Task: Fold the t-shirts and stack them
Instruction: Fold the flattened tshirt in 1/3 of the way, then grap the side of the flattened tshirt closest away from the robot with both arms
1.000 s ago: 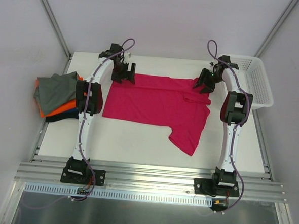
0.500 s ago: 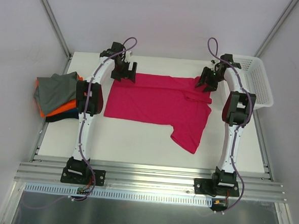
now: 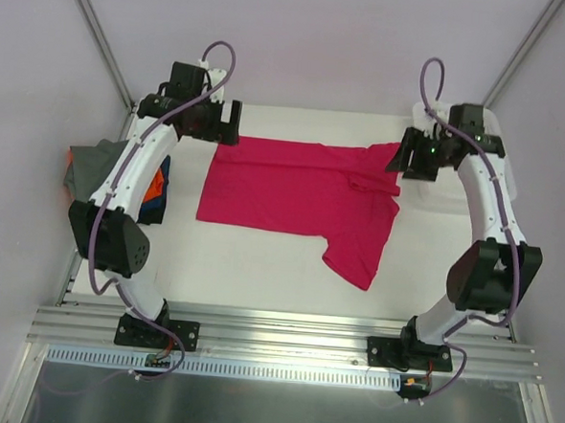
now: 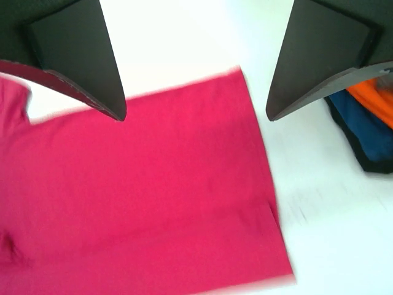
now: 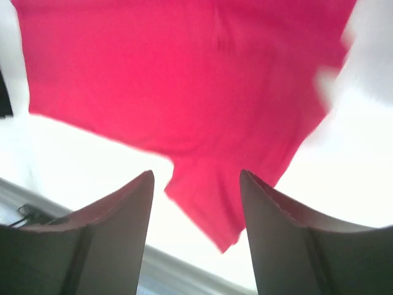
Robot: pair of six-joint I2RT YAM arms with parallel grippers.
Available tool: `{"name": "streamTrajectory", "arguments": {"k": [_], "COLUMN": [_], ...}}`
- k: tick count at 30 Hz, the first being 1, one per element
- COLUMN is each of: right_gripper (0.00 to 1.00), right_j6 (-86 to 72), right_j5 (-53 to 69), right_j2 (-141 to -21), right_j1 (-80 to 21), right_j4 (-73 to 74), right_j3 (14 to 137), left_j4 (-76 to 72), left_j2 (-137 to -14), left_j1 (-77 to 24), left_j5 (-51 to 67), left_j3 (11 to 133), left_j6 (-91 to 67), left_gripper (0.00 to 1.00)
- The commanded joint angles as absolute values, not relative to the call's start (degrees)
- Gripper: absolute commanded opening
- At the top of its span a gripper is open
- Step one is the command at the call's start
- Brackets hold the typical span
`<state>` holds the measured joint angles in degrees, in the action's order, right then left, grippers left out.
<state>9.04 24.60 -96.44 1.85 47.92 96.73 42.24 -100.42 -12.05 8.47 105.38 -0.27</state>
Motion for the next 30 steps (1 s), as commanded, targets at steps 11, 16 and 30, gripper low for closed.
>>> {"name": "streamTrajectory", "arguments": {"k": [11,16,30], "right_gripper": [0.52,0.50,0.41], "right_j6": [-1.76,-0.44,2.02], "right_j5": [27.16,26.20,23.29], "right_j2": [-77.70,-73.14,-77.60], "right_j1": [1.58,1.58,2.55], "right_j4": [46.67,48.69,47.82], "right_j3": [46.34,42.63,43.33], "left_j4": [46.67,46.32,46.06], "left_j2": [-89.03,-91.83,-97.83], "left_j1": [-10.37,-8.97,-5.54], "left_j5": [20.56,20.92,20.40], "left_j3": [73.30,71.98,79.63], "left_j6": [-6.32,-7.47,-6.24], "left_gripper": [0.67,0.67,0.65]}}
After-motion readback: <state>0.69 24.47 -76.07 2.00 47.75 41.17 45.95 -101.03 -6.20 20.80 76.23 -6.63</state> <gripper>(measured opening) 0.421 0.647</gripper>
